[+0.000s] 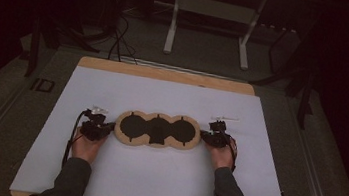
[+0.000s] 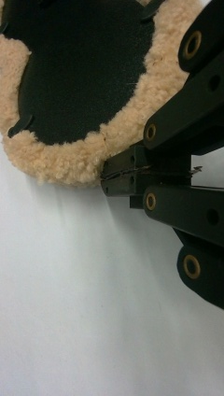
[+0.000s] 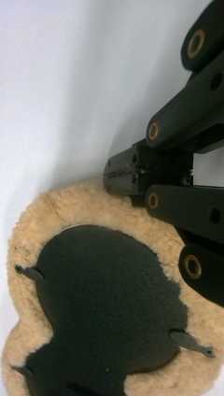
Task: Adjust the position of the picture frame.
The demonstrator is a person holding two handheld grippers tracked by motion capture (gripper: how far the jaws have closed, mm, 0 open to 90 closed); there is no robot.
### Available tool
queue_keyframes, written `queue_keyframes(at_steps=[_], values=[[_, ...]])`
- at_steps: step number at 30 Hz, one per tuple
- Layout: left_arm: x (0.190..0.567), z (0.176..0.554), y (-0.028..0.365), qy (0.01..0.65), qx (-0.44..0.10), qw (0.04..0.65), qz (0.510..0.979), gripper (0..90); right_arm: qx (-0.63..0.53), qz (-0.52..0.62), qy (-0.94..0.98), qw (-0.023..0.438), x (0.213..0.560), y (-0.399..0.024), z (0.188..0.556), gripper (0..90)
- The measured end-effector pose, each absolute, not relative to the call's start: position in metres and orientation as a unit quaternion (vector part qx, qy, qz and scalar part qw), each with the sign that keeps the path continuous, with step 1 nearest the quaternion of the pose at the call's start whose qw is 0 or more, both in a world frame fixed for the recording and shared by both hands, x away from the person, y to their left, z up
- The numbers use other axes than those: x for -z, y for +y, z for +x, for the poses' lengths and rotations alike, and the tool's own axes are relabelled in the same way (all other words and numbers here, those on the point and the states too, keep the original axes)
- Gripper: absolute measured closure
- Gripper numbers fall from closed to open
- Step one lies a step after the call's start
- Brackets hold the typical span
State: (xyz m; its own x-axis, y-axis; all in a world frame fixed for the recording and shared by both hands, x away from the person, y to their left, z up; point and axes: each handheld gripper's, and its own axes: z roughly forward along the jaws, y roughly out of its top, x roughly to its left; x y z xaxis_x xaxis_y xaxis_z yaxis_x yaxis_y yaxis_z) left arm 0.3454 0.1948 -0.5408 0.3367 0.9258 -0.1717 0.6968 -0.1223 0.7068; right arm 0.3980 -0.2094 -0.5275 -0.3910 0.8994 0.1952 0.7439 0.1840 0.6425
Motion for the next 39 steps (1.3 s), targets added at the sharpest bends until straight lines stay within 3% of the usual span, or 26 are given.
queue_keyframes(at_steps=[10, 18, 39], values=[[0.539, 0.345, 0.18, 0.543, -0.154, 0.354, 0.746, 90.0, -0.354, 0.539, 0.757, 0.104, 0.529, -0.231, 0.389, 90.0], [0.538, 0.343, 0.188, 0.536, -0.151, 0.352, 0.752, 90.0, -0.342, 0.538, 0.761, 0.123, 0.527, -0.22, 0.383, 90.0], [0.538, 0.332, 0.185, 0.534, -0.151, 0.355, 0.753, 90.0, -0.356, 0.54, 0.756, 0.104, 0.529, -0.227, 0.377, 90.0]])
